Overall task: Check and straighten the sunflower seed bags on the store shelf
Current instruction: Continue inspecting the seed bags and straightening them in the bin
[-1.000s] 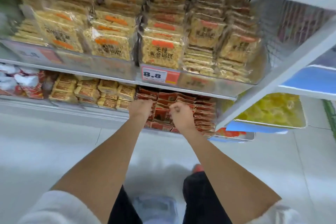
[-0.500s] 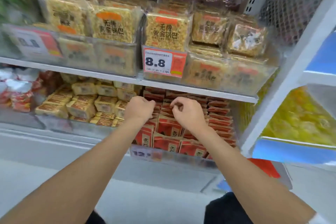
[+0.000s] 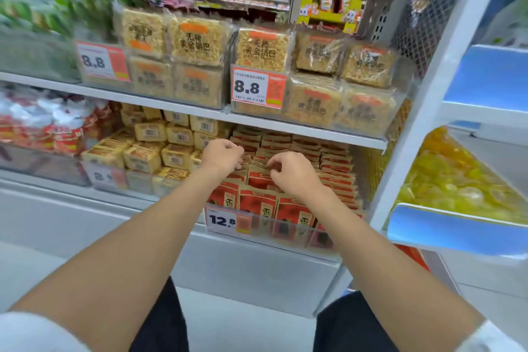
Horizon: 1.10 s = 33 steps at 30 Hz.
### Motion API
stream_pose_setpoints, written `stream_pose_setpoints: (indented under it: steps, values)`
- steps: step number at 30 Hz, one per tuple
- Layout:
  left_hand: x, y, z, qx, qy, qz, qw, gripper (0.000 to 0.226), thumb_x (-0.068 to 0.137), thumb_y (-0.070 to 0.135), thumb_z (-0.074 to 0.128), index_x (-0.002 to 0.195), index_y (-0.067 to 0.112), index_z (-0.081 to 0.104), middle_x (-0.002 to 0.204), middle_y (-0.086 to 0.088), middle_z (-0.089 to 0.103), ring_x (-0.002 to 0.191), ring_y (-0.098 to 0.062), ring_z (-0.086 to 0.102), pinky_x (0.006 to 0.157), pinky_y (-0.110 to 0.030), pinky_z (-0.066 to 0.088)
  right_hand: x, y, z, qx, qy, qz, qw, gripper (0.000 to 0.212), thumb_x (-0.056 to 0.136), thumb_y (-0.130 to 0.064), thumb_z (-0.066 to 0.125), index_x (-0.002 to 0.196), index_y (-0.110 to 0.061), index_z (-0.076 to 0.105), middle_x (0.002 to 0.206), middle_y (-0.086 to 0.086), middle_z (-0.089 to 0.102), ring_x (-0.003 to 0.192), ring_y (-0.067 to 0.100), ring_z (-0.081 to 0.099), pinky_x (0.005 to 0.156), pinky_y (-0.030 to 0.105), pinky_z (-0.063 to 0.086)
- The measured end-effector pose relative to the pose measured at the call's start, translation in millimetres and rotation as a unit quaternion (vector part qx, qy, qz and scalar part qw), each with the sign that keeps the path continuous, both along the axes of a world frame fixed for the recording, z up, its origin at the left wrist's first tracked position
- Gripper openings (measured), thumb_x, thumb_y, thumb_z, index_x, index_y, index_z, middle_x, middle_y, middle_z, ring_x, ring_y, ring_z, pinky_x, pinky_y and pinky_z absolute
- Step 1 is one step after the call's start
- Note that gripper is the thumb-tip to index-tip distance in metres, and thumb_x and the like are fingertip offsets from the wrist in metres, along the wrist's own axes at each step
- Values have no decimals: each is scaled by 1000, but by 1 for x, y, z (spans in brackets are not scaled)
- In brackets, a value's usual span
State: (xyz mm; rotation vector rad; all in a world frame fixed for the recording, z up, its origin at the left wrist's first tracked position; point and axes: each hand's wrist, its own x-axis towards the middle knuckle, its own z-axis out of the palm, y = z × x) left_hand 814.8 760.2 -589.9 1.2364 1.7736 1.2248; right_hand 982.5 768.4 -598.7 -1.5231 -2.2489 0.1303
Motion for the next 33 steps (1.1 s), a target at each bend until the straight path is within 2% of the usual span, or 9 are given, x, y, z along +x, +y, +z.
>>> stream_pose_setpoints:
  steps: [4,7,12,18,21,24,27,30,33]
  values:
    - [-4,-11,-1,4,-14,-14,1000,13,95,11,58,88,8,69,75,-7,67,64,-13,62,56,-20,47,2,2,2,-5,-36,-13,999,21,90,-21,64,109,-20,74,113,0,72,114,19,60,96,36,50]
    - [-5,-11,-2,11,-26,-16,999,11,95,11,60,90,7,69,75,-6,68,65,-13,63,58,-21,49,-2,3,-3,2,-57,-15,998,18,92,-23,64,105,-21,76,112,1,71,119,21,54,97,36,48]
    - [0,-6,3,12,-37,-49,998,13,95,10,59,86,9,68,76,-6,69,66,-14,63,60,-22,54,-7,7,-15,24,-42,-32,998,14,91,-24,65,97,-23,77,106,3,71,111,21,55,93,38,51]
    - [-3,-2,6,13,-78,-80,994,11,97,12,59,91,9,67,87,-11,70,71,-15,67,60,-20,57,-3,3,-8,38,-15,-16,999,16,93,-24,62,99,-21,76,104,-2,72,111,19,54,98,37,45]
    - [-11,2,10,45,-82,-99,991,14,99,23,57,95,15,68,100,-6,71,89,-16,68,75,-23,57,-8,-5,15,97,94,13,991,14,96,-19,58,99,-17,71,101,-4,66,99,14,56,92,32,46]
    - [-15,2,17,72,-90,-158,981,46,100,55,40,101,22,72,104,2,74,106,-16,66,91,-30,50,-21,-19,49,168,225,54,958,11,97,-14,55,103,-13,65,98,-6,61,91,6,56,83,18,46]
    - [-11,1,27,105,-140,-209,962,73,83,83,22,117,38,69,116,4,73,118,-17,62,104,-43,45,-37,-21,72,217,274,78,934,15,97,-9,55,107,-10,66,102,-4,64,94,5,56,84,13,45]
    - [-4,-3,35,162,-124,-170,964,55,93,69,32,104,32,72,105,1,75,102,-15,70,96,-40,54,-52,-16,81,217,302,70,926,19,96,-10,55,113,-12,63,105,-7,62,93,4,56,84,17,44]
    - [0,-2,39,183,-170,-88,964,53,98,56,43,95,11,72,80,0,76,73,-12,72,66,-30,56,-63,-12,79,152,407,39,900,27,95,-19,57,122,-22,51,110,-7,63,95,7,62,86,30,51]
